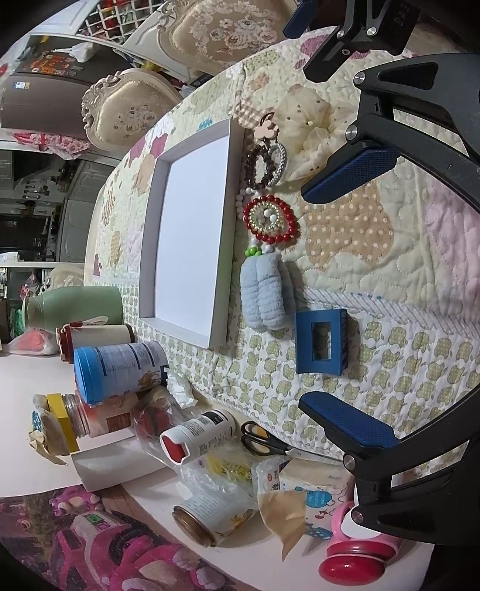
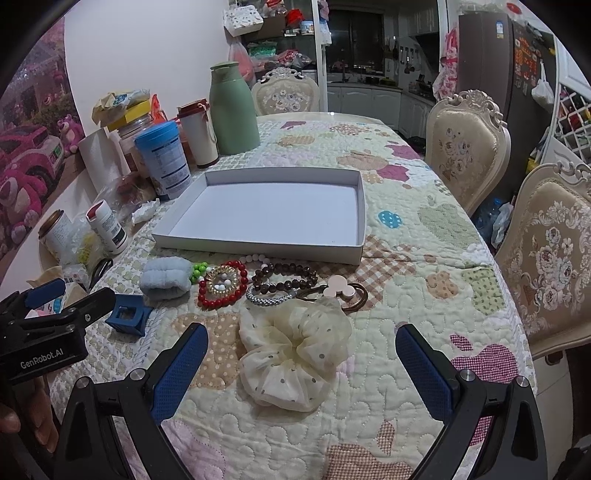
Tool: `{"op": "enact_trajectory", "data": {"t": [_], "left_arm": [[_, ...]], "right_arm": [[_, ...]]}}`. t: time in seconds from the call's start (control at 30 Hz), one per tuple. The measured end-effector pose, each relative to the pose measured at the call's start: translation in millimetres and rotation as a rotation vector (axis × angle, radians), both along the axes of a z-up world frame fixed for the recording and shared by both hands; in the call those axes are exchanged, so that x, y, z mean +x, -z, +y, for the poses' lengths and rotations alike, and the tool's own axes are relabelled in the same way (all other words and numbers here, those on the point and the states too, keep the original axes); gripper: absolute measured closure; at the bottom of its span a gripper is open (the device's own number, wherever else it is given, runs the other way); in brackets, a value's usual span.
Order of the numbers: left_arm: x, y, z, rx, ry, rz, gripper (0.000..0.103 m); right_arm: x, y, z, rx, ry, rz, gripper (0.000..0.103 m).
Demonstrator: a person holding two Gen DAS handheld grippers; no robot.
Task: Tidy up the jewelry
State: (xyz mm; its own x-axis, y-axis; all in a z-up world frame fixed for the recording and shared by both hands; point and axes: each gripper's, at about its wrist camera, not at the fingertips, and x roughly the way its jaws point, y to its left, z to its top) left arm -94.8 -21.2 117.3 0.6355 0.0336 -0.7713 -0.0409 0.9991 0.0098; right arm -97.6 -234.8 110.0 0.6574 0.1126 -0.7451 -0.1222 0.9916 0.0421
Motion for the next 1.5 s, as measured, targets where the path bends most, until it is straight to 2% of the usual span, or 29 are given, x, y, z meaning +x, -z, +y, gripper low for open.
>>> {"op": "enact_trajectory", "data": {"t": [0.2, 0.37, 0.57, 0.63, 0.83, 1.5], "left_arm": [[-2.7, -0.6, -3.0, -0.005, 0.008, -0.003, 0.001], [-3.6, 0.2, -4.7, -0.005, 0.015, 0.003, 0.001], [-4.9, 2.3, -5.9, -0.002, 0.026, 0.011, 0.001], [-5.0, 3.0, -4.8, -0.004, 0.025, 0.013, 0.001], [-4.5, 4.2, -2.1, -0.007, 0.023, 0.017, 0.001], [0.2, 12.9, 18.0, -0.031, 0.041, 0.061, 0.001]], "right_arm": [[-3.1, -2.4, -0.7, 0.007, 0.008, -0.001, 0.001], [-3.9, -1.9, 0.1, -0.031, 0.007, -0.007, 0.001], [-6.2, -0.9, -0.7, 0.040, 0.005, 0.017, 0.001], [-5.6, -0.1, -0.9, 0.099, 0.004, 0.030, 0.001], [-4.4, 1.4, 1.6, 0.110, -0.001, 0.034, 0.001], [5.7, 14.5, 3.3, 0.085, -0.011, 0.068, 0.001]]}}
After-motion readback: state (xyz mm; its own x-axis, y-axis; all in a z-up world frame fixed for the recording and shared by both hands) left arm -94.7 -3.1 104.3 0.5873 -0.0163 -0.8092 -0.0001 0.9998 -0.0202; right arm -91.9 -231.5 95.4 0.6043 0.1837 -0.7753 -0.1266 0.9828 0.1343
